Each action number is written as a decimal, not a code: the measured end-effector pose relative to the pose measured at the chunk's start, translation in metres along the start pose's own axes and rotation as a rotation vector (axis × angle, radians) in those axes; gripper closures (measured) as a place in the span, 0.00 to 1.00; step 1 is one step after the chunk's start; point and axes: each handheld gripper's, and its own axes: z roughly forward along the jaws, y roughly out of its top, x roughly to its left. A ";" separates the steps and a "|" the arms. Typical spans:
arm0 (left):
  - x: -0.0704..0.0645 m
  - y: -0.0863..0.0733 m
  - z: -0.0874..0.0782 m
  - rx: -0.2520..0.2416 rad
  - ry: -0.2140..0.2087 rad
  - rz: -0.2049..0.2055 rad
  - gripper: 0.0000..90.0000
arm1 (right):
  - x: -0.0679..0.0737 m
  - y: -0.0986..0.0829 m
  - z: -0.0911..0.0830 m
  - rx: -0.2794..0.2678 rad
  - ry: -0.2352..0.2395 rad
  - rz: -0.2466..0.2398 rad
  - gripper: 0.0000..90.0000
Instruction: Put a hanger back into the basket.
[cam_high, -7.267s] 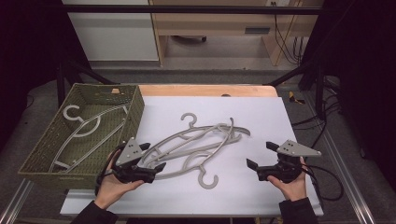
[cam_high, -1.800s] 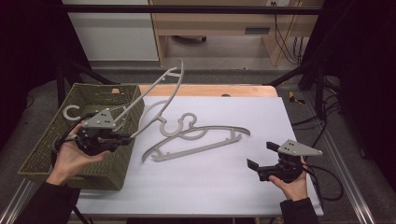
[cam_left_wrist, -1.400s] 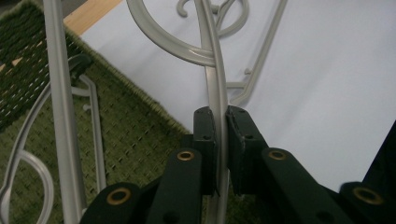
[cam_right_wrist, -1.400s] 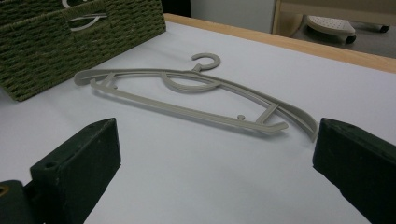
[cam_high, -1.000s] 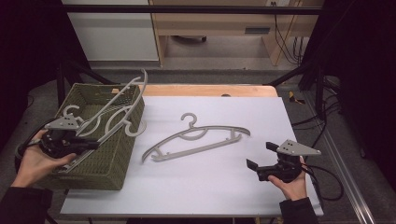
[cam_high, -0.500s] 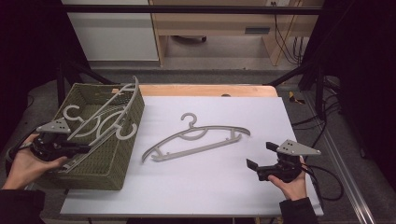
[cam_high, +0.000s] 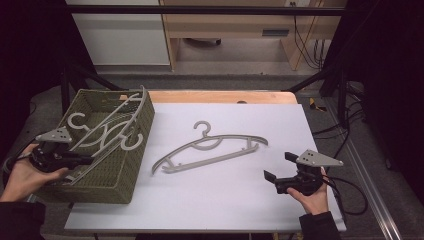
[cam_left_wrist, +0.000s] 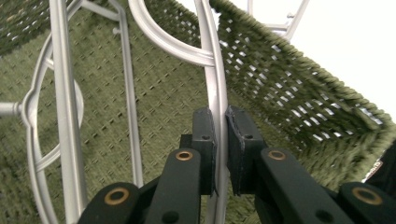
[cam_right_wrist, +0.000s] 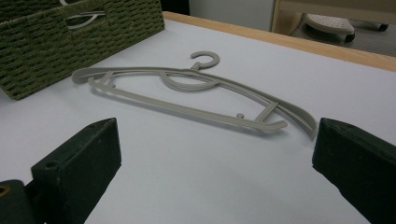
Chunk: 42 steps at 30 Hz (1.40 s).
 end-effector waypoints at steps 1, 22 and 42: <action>0.002 -0.002 0.000 0.006 -0.001 -0.003 0.91 | 0.000 0.000 0.000 0.002 0.002 0.000 0.02; 0.015 -0.018 -0.001 0.004 -0.013 -0.004 0.91 | 0.001 0.000 0.001 0.005 0.011 -0.001 0.02; 0.023 -0.031 0.017 -0.013 0.023 -0.074 0.90 | 0.000 0.000 0.002 0.007 0.008 -0.001 0.02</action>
